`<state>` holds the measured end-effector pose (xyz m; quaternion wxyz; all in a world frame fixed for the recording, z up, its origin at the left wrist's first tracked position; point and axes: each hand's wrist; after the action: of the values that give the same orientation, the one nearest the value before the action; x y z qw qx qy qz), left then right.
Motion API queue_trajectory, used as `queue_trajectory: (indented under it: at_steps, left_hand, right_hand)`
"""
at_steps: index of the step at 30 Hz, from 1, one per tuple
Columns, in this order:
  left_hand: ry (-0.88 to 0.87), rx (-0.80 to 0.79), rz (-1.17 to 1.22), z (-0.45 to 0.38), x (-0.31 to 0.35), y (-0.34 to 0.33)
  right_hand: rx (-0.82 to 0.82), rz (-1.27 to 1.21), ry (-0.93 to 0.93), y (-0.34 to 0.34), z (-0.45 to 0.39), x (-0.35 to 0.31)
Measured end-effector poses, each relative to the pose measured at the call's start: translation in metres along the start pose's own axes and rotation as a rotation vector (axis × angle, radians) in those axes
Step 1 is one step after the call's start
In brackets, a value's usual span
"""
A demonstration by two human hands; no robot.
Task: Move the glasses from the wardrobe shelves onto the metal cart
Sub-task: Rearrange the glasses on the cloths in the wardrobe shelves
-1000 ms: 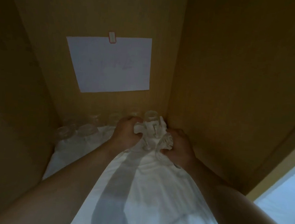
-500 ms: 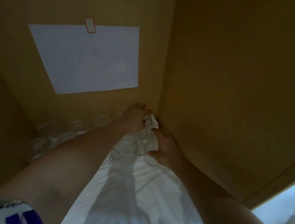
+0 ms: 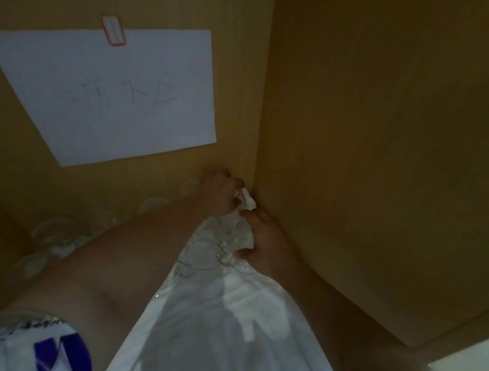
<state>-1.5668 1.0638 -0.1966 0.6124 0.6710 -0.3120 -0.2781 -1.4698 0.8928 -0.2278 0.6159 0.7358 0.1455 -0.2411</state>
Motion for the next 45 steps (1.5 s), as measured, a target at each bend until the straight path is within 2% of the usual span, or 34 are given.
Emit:
queue_trajectory:
  at_steps: [9,13,19,32,37,39,45]
  left_hand:
    - [0.075,-0.032,-0.108,0.0,0.006,0.0]
    - [0.114,-0.048,-0.081,0.01,0.012,0.003]
    - [0.152,0.051,0.001,0.043,0.021,0.021]
    - [0.487,0.147,0.04,0.163,0.068,0.058]
    - [0.583,0.14,0.071,0.224,0.1,0.061]
    - [0.619,0.163,0.046,0.247,0.114,0.061]
    - [0.75,0.104,-0.007,0.315,0.155,0.058]
  right_hand:
    - [-0.04,0.029,0.018,-0.005,-0.011,0.0]
    - [-0.07,0.063,0.029,-0.006,-0.009,-0.002]
    - [-0.127,0.119,0.026,0.008,0.001,-0.003]
    - [-0.123,0.183,0.213,0.048,0.065,-0.018]
    - [-0.144,0.153,0.274,0.062,0.106,-0.023]
    - [-0.176,0.152,0.274,0.066,0.123,-0.026]
    - [-0.269,0.127,0.344,0.063,0.175,-0.037]
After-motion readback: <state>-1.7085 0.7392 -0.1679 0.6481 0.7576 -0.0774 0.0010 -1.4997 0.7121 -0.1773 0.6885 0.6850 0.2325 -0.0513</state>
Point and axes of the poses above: each hand's wrist, its own z-axis away from the middle knuckle, its own y-axis out of the back of the hand, x = y × z, and after that the axes turned 4 degrees about -z, right-handed
